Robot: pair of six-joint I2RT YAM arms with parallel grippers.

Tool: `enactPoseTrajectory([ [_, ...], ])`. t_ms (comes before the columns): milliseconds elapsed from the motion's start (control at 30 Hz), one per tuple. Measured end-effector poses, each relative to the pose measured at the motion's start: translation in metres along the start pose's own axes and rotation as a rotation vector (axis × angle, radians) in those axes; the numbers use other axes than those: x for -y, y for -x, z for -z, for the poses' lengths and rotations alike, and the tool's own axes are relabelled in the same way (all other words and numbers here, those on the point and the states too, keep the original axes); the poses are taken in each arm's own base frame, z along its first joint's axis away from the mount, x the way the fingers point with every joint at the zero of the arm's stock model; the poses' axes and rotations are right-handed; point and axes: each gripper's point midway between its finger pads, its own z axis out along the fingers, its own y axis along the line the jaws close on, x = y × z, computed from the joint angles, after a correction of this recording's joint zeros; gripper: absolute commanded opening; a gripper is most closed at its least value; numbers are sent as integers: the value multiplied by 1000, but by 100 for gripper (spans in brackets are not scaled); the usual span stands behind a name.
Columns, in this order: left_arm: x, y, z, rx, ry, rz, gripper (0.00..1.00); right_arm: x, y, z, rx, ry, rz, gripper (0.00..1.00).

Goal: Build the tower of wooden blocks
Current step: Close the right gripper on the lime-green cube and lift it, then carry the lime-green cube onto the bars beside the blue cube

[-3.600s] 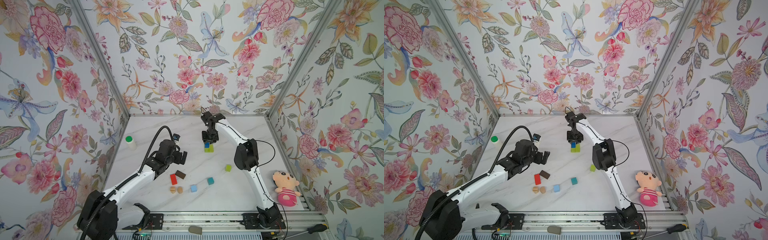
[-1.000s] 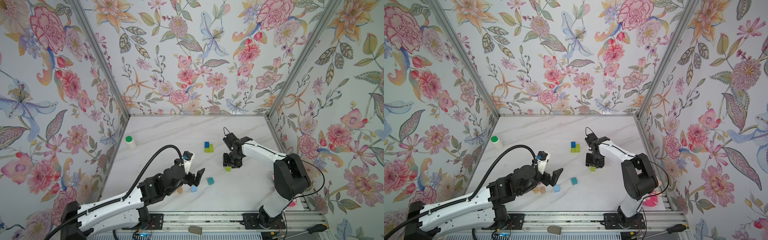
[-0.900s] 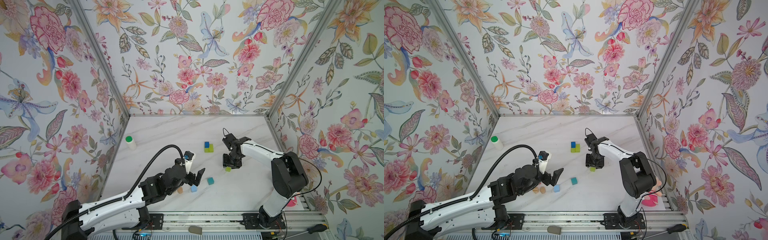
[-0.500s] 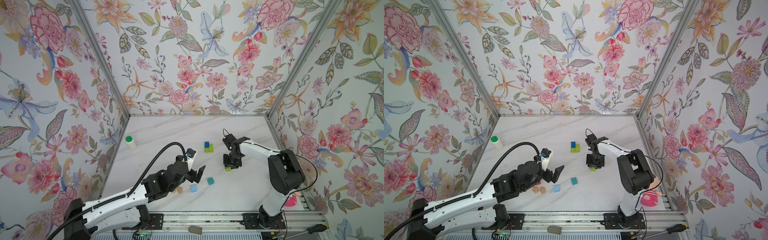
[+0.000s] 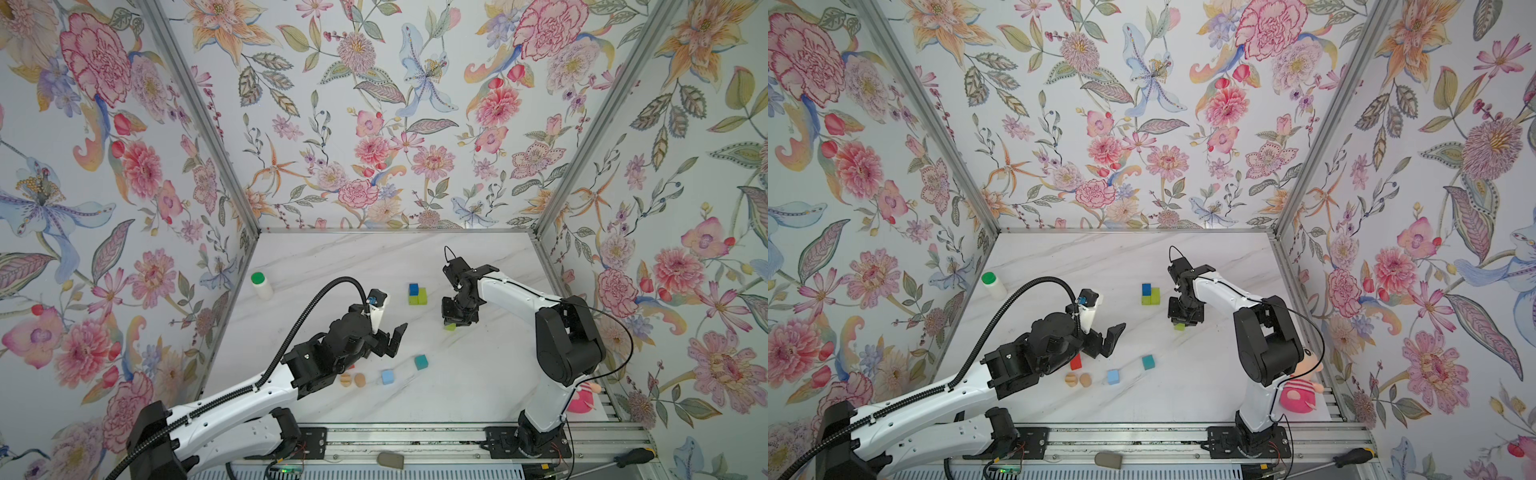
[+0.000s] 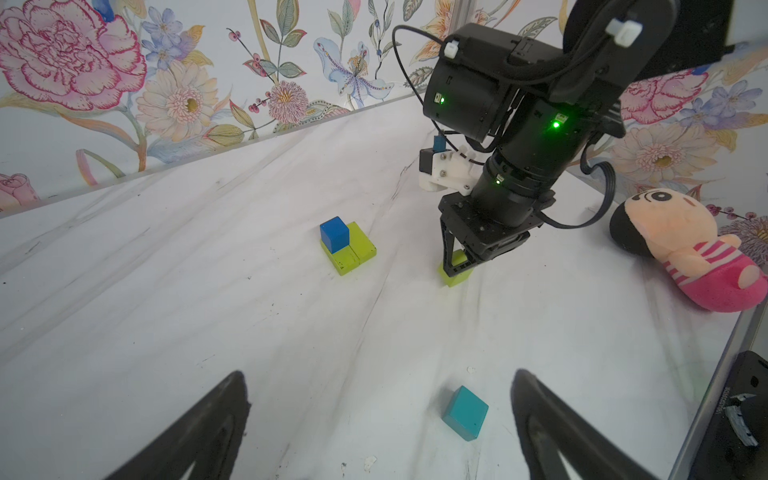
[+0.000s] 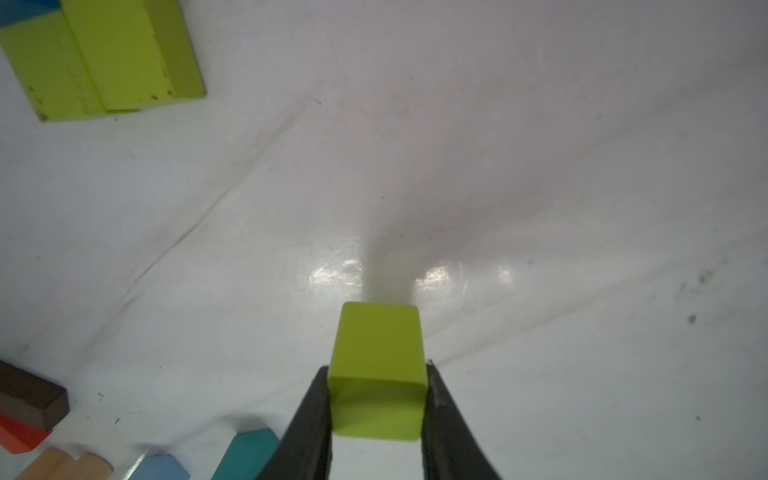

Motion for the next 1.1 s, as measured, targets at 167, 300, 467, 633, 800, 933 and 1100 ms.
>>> enactPoseTrajectory([
  [167,-6,2,-5,5,4,-2,99,-13,20,5,24,19,20,29],
  [300,-11,3,-10,5,10,-6,99,-29,42,10,43,45,38,29],
  [467,-20,0,-19,-11,24,-17,99,-46,68,11,65,70,61,29],
  [633,-30,-1,-28,-27,38,-24,99,-61,89,7,71,88,94,29],
  [800,-40,6,-33,-19,49,-16,99,-69,104,1,66,99,117,29],
  [933,-44,10,-36,-12,49,-13,99,-73,113,-2,61,108,127,30],
  [1100,-50,9,-37,-16,58,-8,99,-75,119,-2,59,113,135,30],
])
